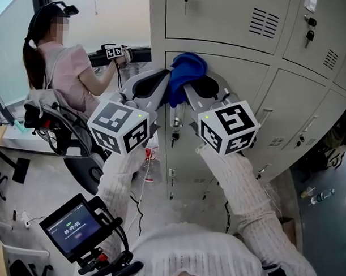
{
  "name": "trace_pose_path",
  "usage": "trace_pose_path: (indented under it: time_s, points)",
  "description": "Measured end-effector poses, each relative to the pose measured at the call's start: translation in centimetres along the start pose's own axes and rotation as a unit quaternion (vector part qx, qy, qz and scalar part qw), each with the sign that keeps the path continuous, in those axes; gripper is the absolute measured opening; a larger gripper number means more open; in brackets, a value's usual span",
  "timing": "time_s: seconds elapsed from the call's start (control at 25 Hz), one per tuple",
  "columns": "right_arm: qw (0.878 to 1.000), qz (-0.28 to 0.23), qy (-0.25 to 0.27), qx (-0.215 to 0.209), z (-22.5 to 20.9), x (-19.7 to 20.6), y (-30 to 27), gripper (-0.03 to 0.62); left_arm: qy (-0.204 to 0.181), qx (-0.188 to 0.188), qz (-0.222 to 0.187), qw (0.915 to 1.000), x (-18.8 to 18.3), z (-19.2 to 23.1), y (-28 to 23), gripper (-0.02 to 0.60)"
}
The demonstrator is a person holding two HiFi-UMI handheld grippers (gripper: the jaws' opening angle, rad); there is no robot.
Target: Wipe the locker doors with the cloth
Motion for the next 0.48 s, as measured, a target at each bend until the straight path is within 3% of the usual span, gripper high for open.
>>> trace_pose_path:
  time_s: [0.48]
  points:
    - [0.999, 0.017, -0.033, -0.004, 0.9, 4.2, 0.4, 0.046, 0.031, 0.016, 0.033, 0.9989, 4.4, -0.9, -0.6, 0.005]
Point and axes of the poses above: the fingertips, and each gripper's own axes: y backward along the fingers, z to its left, x out of its underside, the point moved 3 cm from there along y, backward along the fingers, and after that the axes turned 13 degrees about z, right-handed, at the moved point
